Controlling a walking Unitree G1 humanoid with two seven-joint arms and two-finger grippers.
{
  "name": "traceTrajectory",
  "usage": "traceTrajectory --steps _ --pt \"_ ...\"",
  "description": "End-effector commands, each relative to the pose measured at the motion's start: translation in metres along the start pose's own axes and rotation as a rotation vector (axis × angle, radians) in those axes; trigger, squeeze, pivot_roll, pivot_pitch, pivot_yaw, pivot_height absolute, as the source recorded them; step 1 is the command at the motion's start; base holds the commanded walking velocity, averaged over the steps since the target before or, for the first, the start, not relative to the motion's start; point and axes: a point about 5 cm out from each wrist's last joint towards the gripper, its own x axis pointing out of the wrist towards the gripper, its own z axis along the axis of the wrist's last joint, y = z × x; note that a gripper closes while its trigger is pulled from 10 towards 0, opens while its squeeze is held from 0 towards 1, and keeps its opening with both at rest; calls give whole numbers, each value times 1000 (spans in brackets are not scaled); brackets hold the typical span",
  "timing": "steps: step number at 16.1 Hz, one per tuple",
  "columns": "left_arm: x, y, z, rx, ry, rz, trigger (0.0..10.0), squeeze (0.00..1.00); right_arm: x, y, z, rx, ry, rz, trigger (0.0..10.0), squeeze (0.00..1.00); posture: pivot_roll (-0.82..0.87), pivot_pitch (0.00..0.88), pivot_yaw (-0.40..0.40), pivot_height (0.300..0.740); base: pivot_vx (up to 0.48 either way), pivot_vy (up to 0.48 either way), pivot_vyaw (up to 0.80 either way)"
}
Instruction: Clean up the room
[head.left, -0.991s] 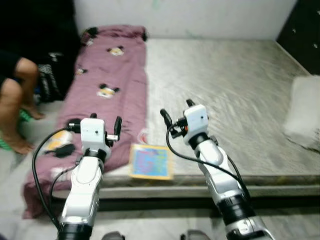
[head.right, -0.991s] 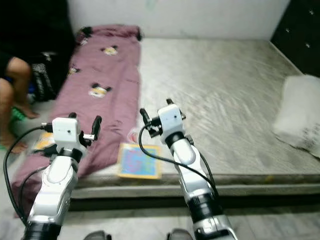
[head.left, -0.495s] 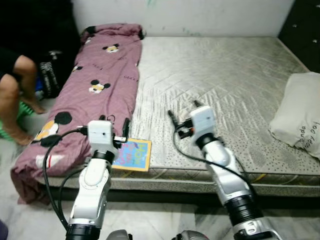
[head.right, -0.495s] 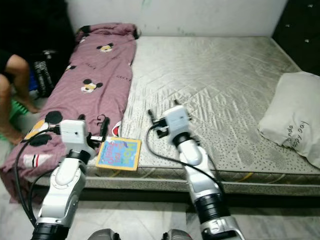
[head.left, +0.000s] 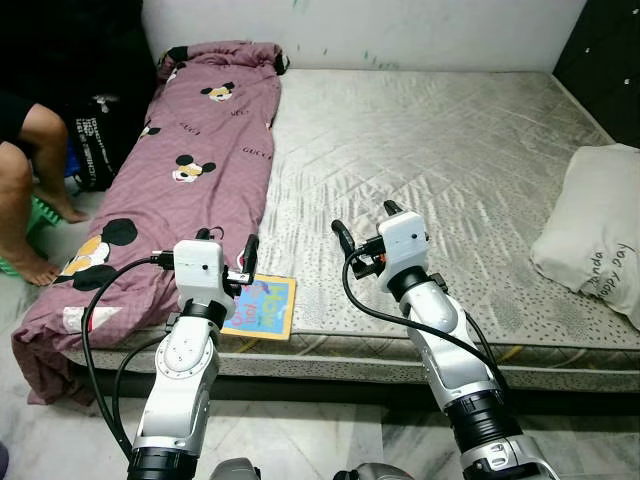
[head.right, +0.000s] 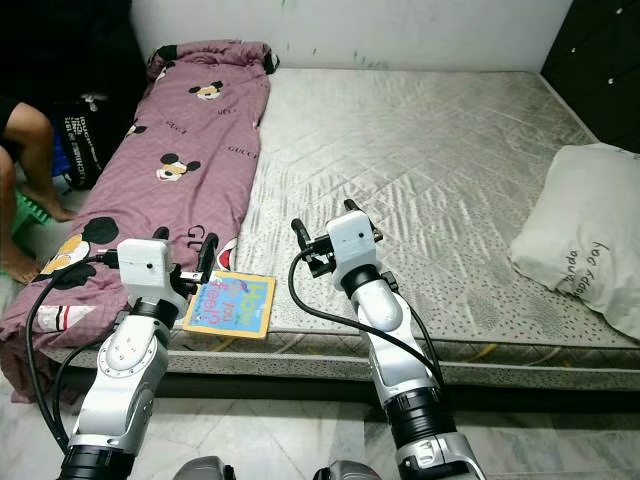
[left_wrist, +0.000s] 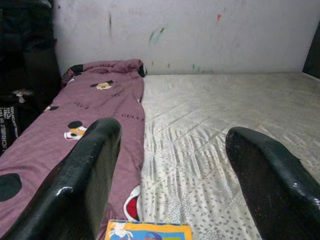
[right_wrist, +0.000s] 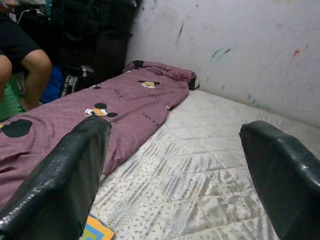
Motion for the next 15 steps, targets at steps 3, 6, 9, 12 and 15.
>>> traceTrajectory --steps 3,6,9,12,15 --pt "1 2 4 4 -18 -7 10000 0 3 -1 3 -5 -16 -4 10000 0 -42 0 5 740 196 0 0" --pt "1 2 4 4 -21 -12 10000 0 3 -1 4 -7 -18 -4 10000 0 -41 0 6 740 303 0 0" --pt "2 2 3 7 -20 -14 10000 0 3 -1 3 -7 -17 -4 10000 0 -40 0 5 740 310 0 0" --pt "2 1 3 7 -20 -16 10000 0 3 -2 4 -8 -18 -6 10000 0 -41 0 6 740 316 0 0" --pt "2 1 4 4 -19 -17 10000 0 0 -12 2 -10 -9 -43 10000 0 -41 0 7 740 321 0 0"
